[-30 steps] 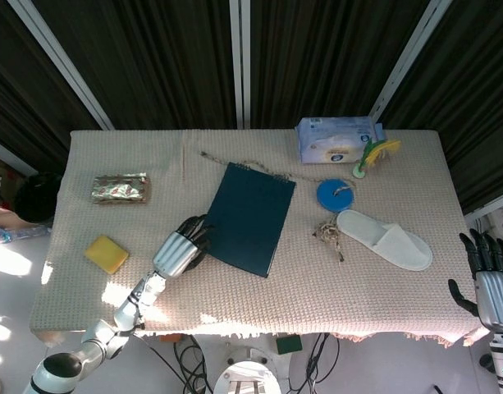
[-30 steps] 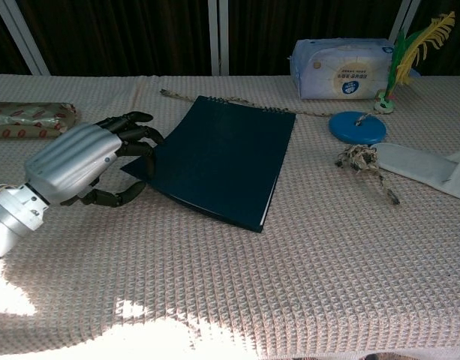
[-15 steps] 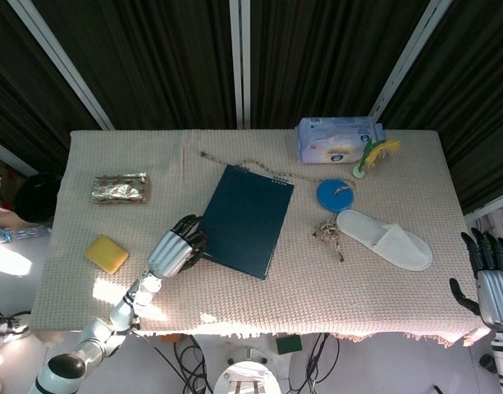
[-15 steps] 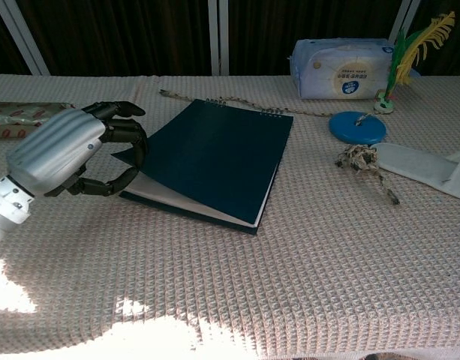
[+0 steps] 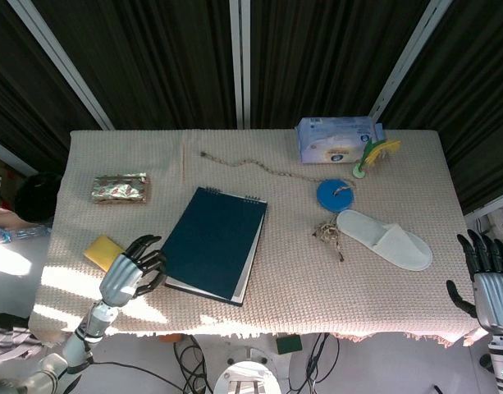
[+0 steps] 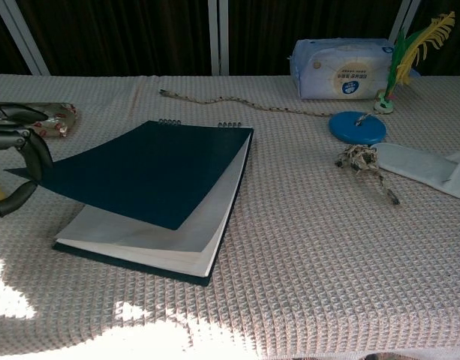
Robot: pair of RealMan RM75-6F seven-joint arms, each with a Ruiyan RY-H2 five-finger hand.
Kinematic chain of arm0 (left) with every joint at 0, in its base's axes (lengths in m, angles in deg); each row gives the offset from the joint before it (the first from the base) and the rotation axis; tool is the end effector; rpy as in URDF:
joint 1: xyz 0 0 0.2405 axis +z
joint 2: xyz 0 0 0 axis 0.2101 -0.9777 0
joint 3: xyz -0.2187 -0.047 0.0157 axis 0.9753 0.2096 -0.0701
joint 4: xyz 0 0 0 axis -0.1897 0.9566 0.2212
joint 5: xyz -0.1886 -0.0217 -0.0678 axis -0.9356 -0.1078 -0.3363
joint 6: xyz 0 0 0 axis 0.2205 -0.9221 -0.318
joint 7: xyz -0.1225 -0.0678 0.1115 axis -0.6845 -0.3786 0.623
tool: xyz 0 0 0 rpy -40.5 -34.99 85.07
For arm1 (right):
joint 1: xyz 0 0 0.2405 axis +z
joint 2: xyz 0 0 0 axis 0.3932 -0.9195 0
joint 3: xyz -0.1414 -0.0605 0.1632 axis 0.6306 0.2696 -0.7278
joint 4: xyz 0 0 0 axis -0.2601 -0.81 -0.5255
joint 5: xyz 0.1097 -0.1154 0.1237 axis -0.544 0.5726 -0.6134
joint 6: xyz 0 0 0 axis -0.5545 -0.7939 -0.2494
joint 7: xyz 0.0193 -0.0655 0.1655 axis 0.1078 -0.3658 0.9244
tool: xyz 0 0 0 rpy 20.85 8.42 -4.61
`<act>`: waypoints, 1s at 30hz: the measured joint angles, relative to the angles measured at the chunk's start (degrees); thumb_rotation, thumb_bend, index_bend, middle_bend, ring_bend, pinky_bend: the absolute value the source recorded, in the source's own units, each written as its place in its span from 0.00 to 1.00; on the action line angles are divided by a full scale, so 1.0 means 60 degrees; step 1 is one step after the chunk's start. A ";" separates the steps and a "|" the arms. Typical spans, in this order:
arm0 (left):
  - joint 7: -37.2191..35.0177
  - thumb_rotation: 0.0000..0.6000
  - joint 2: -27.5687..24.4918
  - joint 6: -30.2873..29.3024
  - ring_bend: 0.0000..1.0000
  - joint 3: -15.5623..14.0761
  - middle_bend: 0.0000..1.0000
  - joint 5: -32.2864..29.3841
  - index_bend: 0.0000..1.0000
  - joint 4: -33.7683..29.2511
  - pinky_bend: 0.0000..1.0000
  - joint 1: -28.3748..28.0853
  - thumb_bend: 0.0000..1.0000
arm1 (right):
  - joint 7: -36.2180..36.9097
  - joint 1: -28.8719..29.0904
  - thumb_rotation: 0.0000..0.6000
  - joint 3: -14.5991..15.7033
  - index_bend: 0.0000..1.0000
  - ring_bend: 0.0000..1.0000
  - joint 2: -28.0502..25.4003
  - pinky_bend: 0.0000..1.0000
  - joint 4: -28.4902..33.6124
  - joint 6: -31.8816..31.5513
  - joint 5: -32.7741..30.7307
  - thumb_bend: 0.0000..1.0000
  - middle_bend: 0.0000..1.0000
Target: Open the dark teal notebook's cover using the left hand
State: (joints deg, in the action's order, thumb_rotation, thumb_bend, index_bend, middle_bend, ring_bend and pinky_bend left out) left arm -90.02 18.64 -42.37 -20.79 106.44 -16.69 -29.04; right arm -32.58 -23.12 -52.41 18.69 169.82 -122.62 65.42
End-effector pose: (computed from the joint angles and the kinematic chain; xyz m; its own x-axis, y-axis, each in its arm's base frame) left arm -0.2188 0.2249 0.0146 0.1340 -0.0664 0.9888 0.8053 -0.5741 -0.1477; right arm -0.2785 -0.1874 0.1667 0.4885 0.0266 0.8721 -0.8725 0.0211 0.4881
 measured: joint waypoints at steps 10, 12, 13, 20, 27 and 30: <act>0.0314 1.00 -0.2206 -0.1550 0.20 -0.0665 0.48 0.0347 0.80 -0.2696 0.22 0.1668 0.50 | -0.0148 0.0009 1.00 0.0110 0.00 0.00 0.0126 0.00 -0.0040 -0.0006 0.0228 0.34 0.00; 0.0499 1.00 -0.2469 -0.1637 0.20 -0.0676 0.48 0.0521 0.80 -0.3203 0.22 0.1662 0.50 | -0.0149 -0.0016 1.00 0.0128 0.00 0.00 0.0134 0.00 -0.0056 -0.0063 0.0269 0.34 0.00; 0.0572 1.00 -0.2587 -0.1641 0.20 -0.0667 0.48 0.0588 0.80 -0.3454 0.22 0.1632 0.50 | -0.0147 -0.0026 1.00 0.0132 0.00 0.00 0.0136 0.00 -0.0071 -0.0078 0.0275 0.34 0.00; 0.1534 1.00 -0.3793 -0.0625 0.20 -0.0224 0.48 0.0934 0.80 -0.6220 0.22 0.0693 0.51 | -0.0061 -0.0055 1.00 0.0139 0.00 0.00 0.0141 0.00 -0.0124 -0.0119 0.0285 0.34 0.00; 0.3231 1.00 -0.4778 0.2677 0.20 0.1511 0.48 -0.0351 0.80 -0.8798 0.22 -0.1183 0.51 | 0.0045 0.0007 1.00 0.0055 0.00 0.00 0.0145 0.00 -0.0190 0.0077 0.0026 0.34 0.00; 0.3903 1.00 -0.4918 0.4079 0.20 0.2556 0.48 -0.1697 0.80 -0.9063 0.22 -0.2062 0.52 | 0.0121 0.0046 1.00 -0.0001 0.00 0.00 0.0130 0.00 -0.0233 0.0178 -0.0126 0.34 0.00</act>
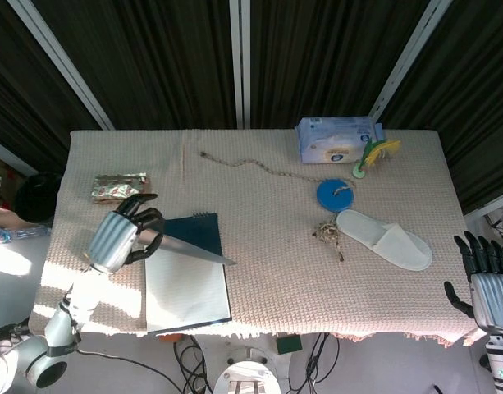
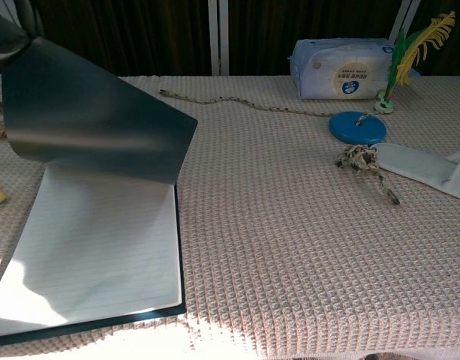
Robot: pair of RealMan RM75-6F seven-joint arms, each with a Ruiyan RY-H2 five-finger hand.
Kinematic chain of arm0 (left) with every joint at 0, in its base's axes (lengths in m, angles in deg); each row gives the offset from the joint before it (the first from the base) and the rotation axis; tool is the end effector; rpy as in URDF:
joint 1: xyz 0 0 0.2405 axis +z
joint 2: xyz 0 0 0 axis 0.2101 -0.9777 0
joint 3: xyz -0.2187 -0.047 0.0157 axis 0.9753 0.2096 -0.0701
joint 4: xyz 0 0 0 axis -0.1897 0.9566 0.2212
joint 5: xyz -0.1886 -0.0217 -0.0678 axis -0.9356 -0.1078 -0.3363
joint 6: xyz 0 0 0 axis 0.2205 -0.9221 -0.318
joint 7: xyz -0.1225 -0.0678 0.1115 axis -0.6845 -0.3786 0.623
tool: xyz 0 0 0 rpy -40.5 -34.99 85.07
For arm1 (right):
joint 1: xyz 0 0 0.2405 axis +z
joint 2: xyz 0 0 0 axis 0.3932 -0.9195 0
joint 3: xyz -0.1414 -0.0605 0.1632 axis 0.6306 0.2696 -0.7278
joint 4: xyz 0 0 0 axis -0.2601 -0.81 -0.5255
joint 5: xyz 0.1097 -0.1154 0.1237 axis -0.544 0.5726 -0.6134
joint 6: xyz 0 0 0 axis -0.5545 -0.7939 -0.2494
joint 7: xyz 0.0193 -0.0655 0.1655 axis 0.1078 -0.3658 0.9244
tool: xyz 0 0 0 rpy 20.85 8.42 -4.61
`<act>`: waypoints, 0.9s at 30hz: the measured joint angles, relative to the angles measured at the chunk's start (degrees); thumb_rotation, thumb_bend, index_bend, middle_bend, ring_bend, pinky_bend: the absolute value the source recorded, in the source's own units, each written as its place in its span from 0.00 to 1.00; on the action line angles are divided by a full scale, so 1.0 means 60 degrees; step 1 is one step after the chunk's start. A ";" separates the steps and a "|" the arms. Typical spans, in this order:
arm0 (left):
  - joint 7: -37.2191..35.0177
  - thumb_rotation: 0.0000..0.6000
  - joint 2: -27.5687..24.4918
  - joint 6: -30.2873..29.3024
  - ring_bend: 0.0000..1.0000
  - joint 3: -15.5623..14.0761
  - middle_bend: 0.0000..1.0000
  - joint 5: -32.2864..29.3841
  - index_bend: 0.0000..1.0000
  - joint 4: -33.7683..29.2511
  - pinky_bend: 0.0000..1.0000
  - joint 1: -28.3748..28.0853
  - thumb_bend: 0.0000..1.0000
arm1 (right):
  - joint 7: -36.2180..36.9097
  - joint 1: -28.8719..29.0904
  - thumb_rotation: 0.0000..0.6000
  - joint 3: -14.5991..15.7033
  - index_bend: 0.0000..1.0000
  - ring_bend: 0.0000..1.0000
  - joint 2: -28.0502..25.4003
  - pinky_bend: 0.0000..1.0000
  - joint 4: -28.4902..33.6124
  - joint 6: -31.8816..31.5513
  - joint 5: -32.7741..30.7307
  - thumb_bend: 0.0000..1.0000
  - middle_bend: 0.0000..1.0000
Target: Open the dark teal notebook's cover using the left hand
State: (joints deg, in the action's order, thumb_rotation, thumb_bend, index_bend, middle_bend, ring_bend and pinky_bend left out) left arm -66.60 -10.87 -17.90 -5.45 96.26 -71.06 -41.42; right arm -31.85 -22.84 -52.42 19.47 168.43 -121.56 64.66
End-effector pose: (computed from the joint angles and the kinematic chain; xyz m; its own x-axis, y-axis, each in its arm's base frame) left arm -0.1170 0.3001 0.0915 0.1743 -0.0395 0.9839 0.8524 -0.4942 -0.1709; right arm -0.2845 -0.1889 0.1629 0.4861 0.0098 0.8739 -0.8737 0.0290 0.4857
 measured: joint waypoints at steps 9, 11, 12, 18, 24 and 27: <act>0.1696 1.00 0.0659 0.2781 0.20 0.2470 0.48 -0.3565 0.80 0.2190 0.22 -0.2801 0.52 | 0.0202 0.0210 1.00 -0.0264 0.00 0.00 -0.0048 0.00 -0.0117 0.0506 -0.0664 0.34 0.00; 0.1912 1.00 0.0915 0.3204 0.20 0.2719 0.48 -0.4036 0.80 0.3091 0.22 -0.3252 0.52 | 0.0208 0.0267 1.00 -0.0313 0.00 0.00 -0.0050 0.00 -0.0128 0.0625 -0.0795 0.34 0.00; 0.2051 1.00 0.1096 0.3479 0.20 0.2854 0.48 -0.4324 0.80 0.3741 0.22 -0.3543 0.52 | 0.0206 0.0289 1.00 -0.0334 0.00 0.00 -0.0052 0.00 -0.0128 0.0672 -0.0851 0.34 0.00; 0.2596 1.00 0.2072 0.4839 0.19 0.3369 0.45 -0.5690 0.71 0.7167 0.22 -0.4881 0.48 | 0.0094 0.0438 1.00 -0.0448 0.00 0.00 -0.0070 0.00 -0.0114 0.0948 -0.1156 0.34 0.00; 0.2338 0.39 0.2685 0.6277 0.05 0.3639 0.05 -0.6597 0.00 0.8952 0.13 -0.5533 0.16 | 0.0165 0.0544 1.00 -0.0473 0.00 0.00 -0.0009 0.00 -0.0218 0.1140 -0.1271 0.34 0.00; 0.1822 0.03 0.2686 0.6200 0.03 0.3540 0.02 -0.6330 0.00 0.8948 0.12 -0.5449 0.15 | 0.0230 0.0545 1.00 -0.0464 0.00 0.00 0.0010 0.00 -0.0268 0.1097 -0.1220 0.34 0.00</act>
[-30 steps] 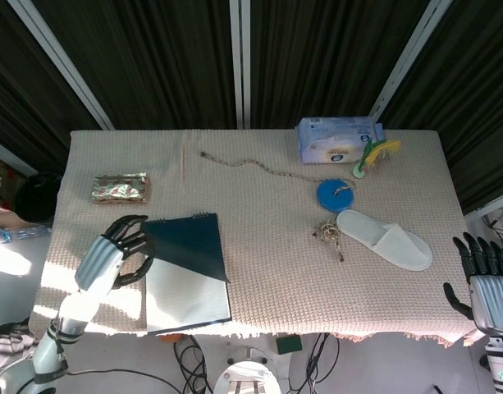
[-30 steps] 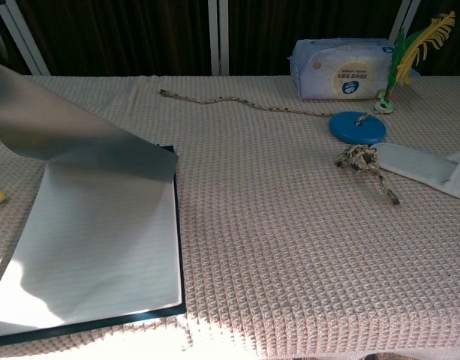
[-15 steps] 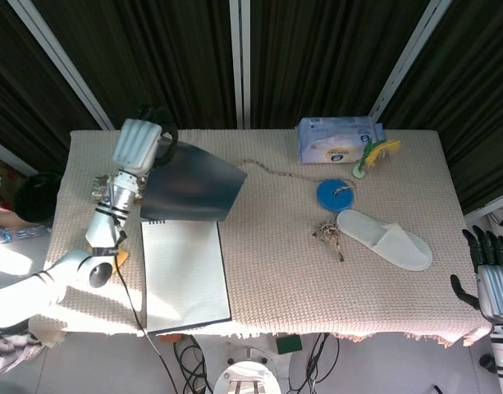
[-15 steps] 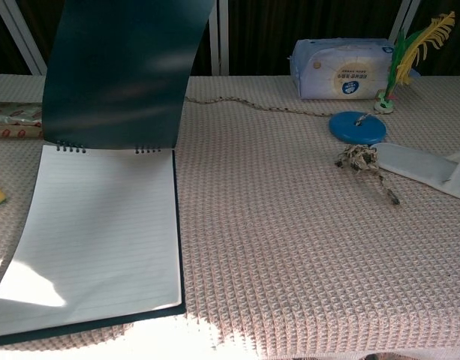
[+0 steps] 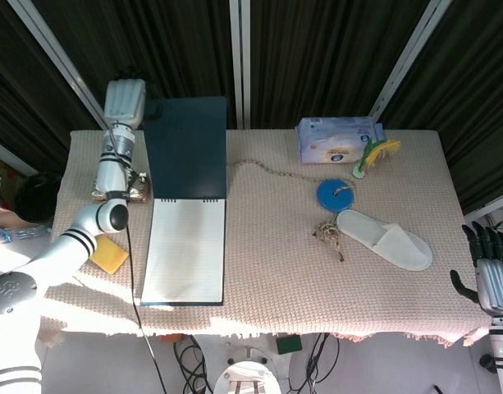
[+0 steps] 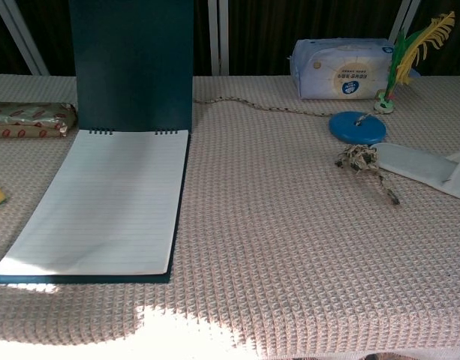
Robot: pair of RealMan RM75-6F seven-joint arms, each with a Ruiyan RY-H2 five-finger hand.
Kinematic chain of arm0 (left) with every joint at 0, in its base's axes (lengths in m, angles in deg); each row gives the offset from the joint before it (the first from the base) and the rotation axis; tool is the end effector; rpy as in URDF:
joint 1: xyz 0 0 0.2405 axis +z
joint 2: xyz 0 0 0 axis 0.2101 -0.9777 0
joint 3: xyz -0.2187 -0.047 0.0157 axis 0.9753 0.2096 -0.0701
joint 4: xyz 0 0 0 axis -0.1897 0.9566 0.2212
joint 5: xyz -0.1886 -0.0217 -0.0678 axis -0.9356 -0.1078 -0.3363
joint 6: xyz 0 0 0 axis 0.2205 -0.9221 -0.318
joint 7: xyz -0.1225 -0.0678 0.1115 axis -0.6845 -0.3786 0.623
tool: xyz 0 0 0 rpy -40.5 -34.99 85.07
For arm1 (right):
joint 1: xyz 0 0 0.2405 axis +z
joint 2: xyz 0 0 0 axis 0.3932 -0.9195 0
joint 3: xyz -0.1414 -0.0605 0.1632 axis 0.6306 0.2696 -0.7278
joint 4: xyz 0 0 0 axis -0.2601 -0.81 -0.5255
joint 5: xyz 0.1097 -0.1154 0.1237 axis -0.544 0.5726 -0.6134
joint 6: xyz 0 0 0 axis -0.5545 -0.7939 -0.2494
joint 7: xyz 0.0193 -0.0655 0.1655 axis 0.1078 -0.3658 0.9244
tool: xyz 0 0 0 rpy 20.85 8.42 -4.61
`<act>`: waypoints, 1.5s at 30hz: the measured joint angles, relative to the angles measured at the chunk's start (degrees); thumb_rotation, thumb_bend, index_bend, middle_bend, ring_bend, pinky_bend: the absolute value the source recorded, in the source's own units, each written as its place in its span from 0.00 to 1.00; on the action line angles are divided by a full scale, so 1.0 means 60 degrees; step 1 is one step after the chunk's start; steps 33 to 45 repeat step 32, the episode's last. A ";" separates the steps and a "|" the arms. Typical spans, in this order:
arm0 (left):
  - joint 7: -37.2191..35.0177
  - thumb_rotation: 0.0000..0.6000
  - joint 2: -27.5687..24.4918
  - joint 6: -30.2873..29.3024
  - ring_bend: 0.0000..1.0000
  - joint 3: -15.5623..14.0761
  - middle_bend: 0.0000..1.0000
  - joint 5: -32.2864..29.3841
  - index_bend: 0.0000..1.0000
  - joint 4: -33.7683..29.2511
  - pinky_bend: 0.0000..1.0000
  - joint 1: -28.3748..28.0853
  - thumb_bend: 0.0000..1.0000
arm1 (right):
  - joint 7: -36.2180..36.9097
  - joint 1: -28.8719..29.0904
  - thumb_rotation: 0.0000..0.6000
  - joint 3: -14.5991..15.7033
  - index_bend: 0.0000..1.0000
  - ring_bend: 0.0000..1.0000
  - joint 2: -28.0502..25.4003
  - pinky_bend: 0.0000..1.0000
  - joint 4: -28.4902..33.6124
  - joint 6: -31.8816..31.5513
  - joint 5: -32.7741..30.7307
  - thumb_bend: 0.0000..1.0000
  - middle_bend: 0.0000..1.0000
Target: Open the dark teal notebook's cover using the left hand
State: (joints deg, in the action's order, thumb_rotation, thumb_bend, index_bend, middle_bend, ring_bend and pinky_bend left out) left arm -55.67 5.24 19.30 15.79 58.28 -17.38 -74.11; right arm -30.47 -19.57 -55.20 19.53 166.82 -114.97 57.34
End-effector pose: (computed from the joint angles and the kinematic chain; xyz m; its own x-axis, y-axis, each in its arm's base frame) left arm -0.1002 0.5362 0.1292 0.3891 -0.1134 0.9142 0.9157 -0.0608 -0.3973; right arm -0.3028 -0.2140 0.1644 0.4706 -0.0358 0.8816 -0.8760 0.1005 0.4717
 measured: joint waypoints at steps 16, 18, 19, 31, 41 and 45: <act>-0.0491 0.11 -0.2665 -0.4468 0.00 -0.2042 0.05 0.2798 0.13 -0.6361 0.12 0.3545 0.12 | 0.0930 -0.0188 1.00 0.0121 0.00 0.00 0.0299 0.00 -0.0913 -0.0609 0.0551 0.34 0.00; -0.0333 0.12 -0.3135 -0.5452 0.00 -0.2859 0.05 0.3475 0.13 -0.7473 0.12 0.4617 0.12 | 0.1070 -0.0221 1.00 0.0140 0.00 0.00 0.0379 0.00 -0.1069 -0.0756 0.0685 0.34 0.00; -0.0295 0.14 -0.3274 -0.5899 0.00 -0.3236 0.05 0.3804 0.13 -0.7817 0.12 0.5088 0.12 | 0.1109 -0.0241 1.00 0.0156 0.00 0.00 0.0412 0.00 -0.1128 -0.0822 0.0747 0.34 0.00; -0.0933 0.20 -0.2517 -0.9568 0.00 -0.5855 0.06 0.6076 0.10 -0.5704 0.12 0.9234 0.13 | 0.1273 -0.0380 1.00 0.0398 0.00 0.00 0.1064 0.00 -0.2458 -0.1468 0.1511 0.33 0.00; -0.0997 0.19 -0.2402 -0.9814 0.00 -0.5932 0.06 0.6123 0.09 -0.5405 0.12 0.9538 0.13 | 0.1321 -0.0396 1.00 0.0441 0.00 0.00 0.1160 0.00 -0.2688 -0.1587 0.1646 0.33 0.00; -0.0997 0.19 -0.2402 -0.9814 0.00 -0.5932 0.06 0.6123 0.09 -0.5405 0.12 0.9538 0.13 | 0.1321 -0.0396 1.00 0.0441 0.00 0.00 0.1160 0.00 -0.2688 -0.1587 0.1646 0.33 0.00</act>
